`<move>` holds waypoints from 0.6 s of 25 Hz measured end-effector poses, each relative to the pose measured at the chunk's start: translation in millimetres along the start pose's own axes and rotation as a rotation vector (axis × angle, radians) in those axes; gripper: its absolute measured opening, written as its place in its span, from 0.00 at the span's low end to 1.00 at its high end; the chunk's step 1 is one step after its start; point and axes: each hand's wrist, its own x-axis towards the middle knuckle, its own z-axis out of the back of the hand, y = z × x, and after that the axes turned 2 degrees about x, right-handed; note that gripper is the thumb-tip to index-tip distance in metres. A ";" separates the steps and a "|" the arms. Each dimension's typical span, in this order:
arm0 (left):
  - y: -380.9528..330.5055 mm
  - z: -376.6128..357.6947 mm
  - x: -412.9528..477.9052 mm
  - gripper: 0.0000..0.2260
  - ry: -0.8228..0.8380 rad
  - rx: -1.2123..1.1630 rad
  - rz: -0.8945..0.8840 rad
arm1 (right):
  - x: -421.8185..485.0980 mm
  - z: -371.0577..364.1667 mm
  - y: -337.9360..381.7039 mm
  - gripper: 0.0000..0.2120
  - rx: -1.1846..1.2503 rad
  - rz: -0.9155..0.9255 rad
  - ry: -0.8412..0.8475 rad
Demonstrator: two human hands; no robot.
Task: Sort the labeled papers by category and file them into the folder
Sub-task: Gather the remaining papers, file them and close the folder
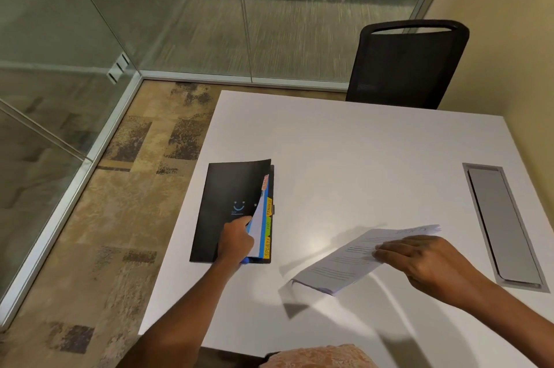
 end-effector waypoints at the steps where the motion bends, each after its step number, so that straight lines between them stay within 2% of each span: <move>1: 0.1 6.0 -1.8 0.18 -0.006 -0.020 -0.015 | -0.9 0.0 0.6 0.25 -0.001 0.002 0.001; 7: 3.4 42.8 -20.0 0.17 -0.086 -0.178 -0.074 | 4.0 -1.0 1.8 0.25 -0.009 0.038 -0.004; 15: 21.3 75.9 -38.0 0.19 -0.135 -0.501 -0.026 | 23.0 1.6 5.5 0.25 0.000 0.091 0.002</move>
